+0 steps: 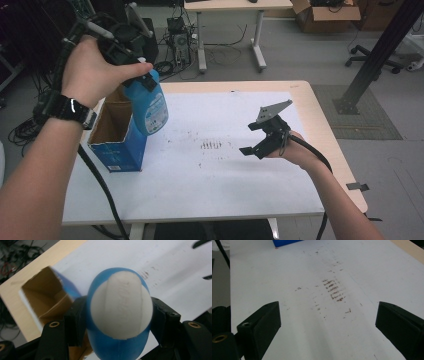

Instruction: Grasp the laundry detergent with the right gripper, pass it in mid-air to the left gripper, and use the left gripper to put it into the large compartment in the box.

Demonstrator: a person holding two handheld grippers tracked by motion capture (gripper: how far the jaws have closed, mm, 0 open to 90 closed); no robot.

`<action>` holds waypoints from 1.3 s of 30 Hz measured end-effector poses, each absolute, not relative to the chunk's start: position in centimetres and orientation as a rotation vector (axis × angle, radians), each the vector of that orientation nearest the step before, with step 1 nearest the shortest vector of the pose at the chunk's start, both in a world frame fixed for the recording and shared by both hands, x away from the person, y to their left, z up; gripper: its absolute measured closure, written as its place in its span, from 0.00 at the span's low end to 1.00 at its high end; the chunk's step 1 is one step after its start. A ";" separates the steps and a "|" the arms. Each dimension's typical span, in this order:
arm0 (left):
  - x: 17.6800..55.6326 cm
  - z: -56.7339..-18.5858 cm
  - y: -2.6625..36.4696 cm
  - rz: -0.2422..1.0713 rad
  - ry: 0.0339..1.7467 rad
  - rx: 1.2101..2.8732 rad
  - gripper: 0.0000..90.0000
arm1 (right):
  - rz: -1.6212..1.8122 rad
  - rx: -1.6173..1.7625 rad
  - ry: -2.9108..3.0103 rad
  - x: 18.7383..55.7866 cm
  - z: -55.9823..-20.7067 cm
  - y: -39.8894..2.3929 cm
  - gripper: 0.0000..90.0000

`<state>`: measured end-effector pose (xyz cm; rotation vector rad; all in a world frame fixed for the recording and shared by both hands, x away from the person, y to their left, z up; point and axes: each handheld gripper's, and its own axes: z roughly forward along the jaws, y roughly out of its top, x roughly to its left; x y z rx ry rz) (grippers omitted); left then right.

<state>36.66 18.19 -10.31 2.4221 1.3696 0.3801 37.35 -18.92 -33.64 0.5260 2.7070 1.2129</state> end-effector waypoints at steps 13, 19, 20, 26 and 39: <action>37.5 -9.1 23.4 0.445 1.700 2.178 0.42 | 1.175 0.585 2.696 37.6 -34.0 -20.4 0.07; 37.7 -9.3 25.3 0.471 1.770 2.122 0.42 | 1.173 0.601 2.695 37.6 -34.3 -20.9 0.07; 37.8 -9.4 25.5 0.469 1.781 2.110 0.42 | 1.173 0.609 2.697 37.6 -34.4 -21.1 0.07; 37.9 -9.9 26.7 0.467 1.833 2.087 0.42 | 1.169 0.616 2.701 37.6 -34.6 -21.3 0.07; 38.3 -12.0 27.6 0.444 1.867 2.077 0.42 | 1.165 0.615 2.704 37.7 -34.7 -21.4 0.07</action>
